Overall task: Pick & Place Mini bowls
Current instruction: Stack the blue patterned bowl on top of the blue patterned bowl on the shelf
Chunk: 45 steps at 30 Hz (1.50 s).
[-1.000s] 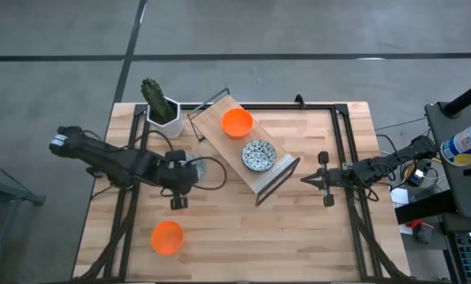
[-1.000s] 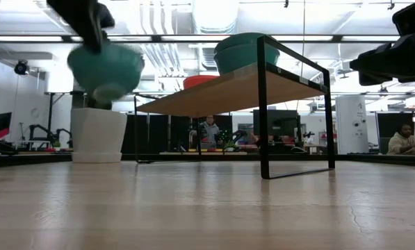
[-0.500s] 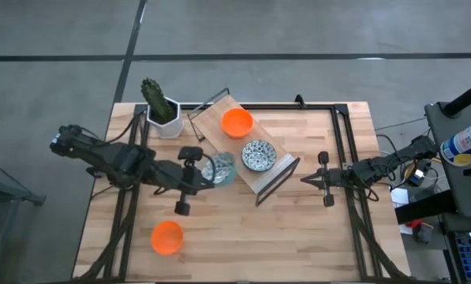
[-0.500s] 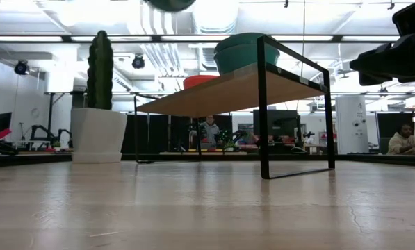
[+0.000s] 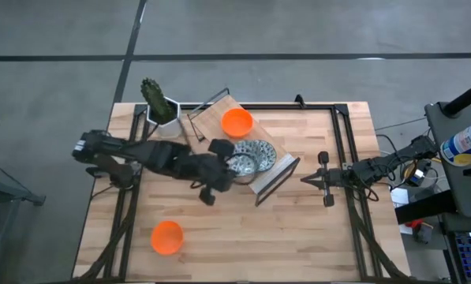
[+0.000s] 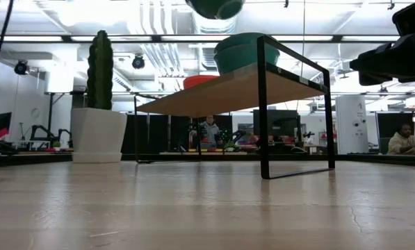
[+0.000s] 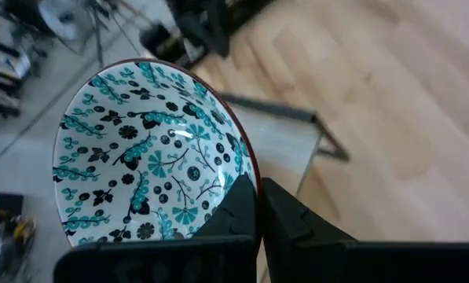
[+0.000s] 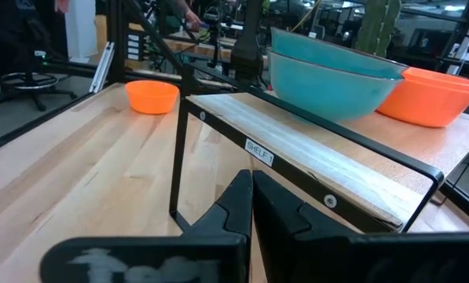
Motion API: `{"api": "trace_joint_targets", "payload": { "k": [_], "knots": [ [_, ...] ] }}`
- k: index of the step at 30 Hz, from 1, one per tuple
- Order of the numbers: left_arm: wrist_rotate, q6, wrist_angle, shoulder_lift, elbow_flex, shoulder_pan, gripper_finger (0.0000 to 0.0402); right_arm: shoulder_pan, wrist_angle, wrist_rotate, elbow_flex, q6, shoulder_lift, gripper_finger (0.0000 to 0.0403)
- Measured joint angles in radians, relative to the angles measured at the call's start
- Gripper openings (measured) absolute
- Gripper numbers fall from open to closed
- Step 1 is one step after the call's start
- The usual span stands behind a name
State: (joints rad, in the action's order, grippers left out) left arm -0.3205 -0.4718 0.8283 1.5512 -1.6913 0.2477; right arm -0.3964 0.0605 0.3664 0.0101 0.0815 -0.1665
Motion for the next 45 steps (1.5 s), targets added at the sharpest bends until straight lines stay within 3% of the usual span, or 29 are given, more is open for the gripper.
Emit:
{"api": "trace_joint_targets", "payload": {
  "k": [6, 15, 29, 45],
  "knots": [
    [0.000, -0.024, 0.197, 0.151, -0.207, -0.065, 0.0000, 0.000, 0.000, 0.000, 0.000, -0.001, 0.000, 0.0008],
    [-0.012, -0.115, 0.263, 0.300, -0.358, -0.116, 0.0000, 0.000, 0.000, 0.000, 0.000, 0.005, 0.000, 0.0008],
    [0.070, -0.109, 0.294, 0.354, -0.365, -0.142, 0.0000, 0.000, 0.000, 0.000, 0.000, 0.000, 0.000, 0.0008],
    [0.023, -0.128, 0.266, 0.371, -0.362, -0.149, 0.0021, 0.000, 0.000, 0.000, 0.000, 0.004, 0.000, 0.0008]
  ]
}}
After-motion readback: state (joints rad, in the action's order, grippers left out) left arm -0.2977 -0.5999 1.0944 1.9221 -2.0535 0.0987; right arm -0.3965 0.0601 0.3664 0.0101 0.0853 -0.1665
